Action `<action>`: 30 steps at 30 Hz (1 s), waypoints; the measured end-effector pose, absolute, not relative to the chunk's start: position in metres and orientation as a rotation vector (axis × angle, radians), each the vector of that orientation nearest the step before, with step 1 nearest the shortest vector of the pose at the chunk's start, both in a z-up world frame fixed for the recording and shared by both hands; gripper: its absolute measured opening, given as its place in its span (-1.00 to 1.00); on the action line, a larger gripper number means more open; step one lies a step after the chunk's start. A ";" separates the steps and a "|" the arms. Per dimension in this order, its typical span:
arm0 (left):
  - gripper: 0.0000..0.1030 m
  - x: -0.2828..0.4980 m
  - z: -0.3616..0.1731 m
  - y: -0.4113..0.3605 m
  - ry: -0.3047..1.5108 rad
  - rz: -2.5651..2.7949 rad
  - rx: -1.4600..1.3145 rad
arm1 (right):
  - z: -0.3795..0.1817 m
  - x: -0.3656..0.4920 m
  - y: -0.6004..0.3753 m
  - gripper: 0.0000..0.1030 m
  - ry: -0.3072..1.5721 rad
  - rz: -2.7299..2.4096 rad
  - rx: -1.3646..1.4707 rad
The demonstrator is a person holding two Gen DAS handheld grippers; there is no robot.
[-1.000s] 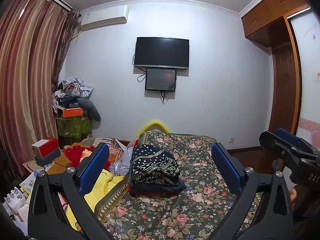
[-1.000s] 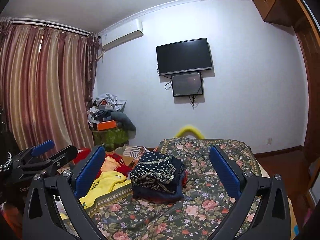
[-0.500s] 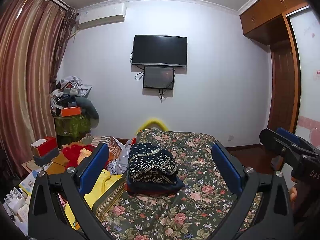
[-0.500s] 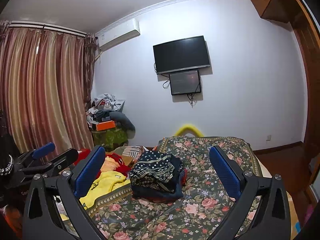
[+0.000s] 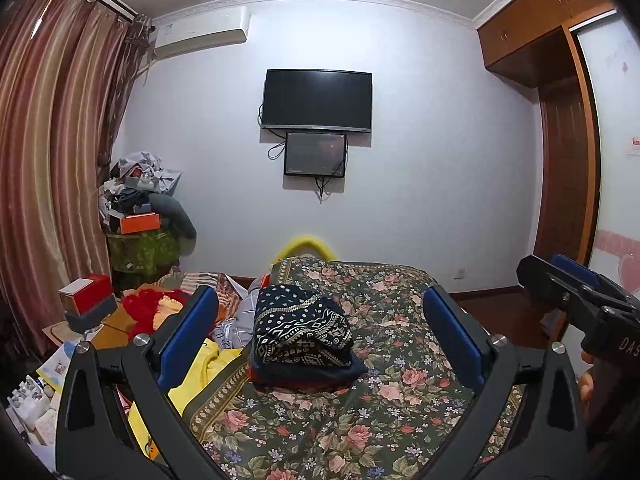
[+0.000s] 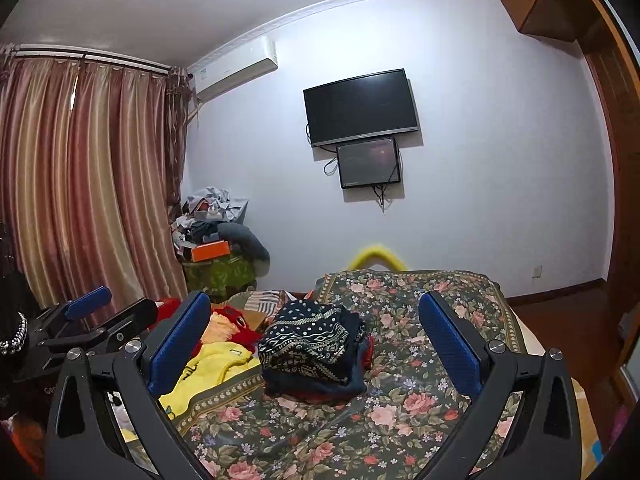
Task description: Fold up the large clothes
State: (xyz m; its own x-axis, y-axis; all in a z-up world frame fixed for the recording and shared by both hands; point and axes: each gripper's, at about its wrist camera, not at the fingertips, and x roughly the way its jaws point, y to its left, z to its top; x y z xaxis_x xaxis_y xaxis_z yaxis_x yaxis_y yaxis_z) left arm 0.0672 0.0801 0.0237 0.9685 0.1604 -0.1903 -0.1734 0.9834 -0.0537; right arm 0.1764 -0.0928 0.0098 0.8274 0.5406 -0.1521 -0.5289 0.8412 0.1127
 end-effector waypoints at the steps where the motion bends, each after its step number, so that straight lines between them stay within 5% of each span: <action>1: 0.99 0.067 0.023 0.080 0.187 0.169 -0.071 | 0.009 0.176 -0.092 1.00 0.182 0.567 0.068; 30: 0.99 0.073 0.020 0.074 0.218 0.135 -0.074 | 0.007 0.176 -0.085 1.00 0.202 0.555 0.070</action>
